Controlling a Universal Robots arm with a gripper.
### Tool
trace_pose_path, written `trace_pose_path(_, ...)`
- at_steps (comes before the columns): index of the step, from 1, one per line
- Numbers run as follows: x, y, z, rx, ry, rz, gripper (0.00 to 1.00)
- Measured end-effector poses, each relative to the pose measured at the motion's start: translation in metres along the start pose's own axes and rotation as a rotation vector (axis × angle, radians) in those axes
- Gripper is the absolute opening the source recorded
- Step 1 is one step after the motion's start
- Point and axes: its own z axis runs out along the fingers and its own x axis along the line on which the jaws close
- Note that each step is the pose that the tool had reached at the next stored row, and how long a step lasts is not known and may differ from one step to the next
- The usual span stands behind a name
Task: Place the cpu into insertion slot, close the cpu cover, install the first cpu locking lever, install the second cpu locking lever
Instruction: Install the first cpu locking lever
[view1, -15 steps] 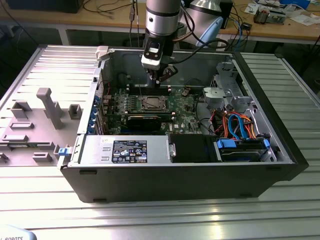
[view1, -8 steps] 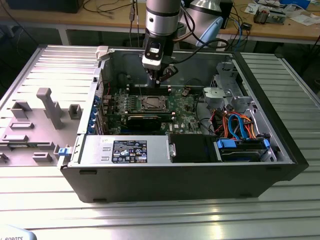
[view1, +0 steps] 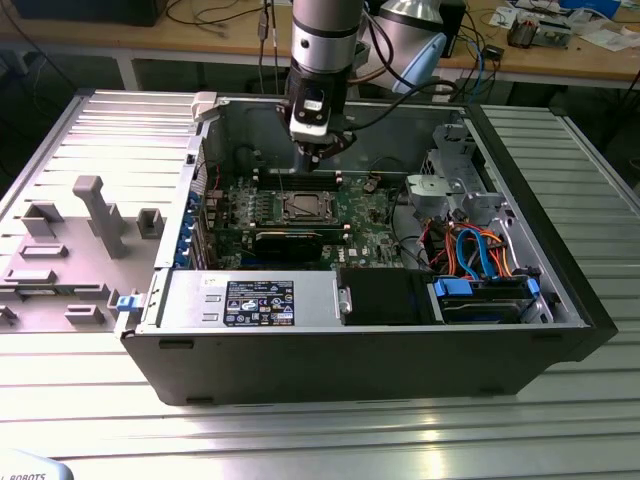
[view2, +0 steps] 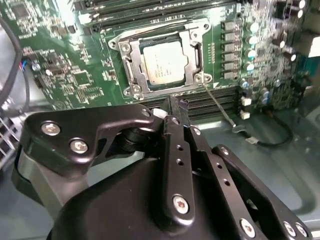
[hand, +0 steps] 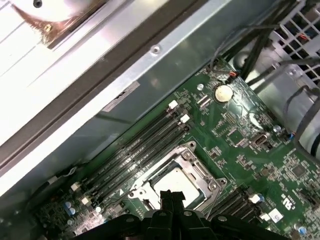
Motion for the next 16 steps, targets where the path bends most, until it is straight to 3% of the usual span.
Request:
trace_pose_path(6,0.0000,0.0000,0.0000,0.0093,0.0065,-0.134,0.11)
trace_pose_path(16,0.0000,0.0000,0.0001,0.0101,0.0070,-0.148,0.11)
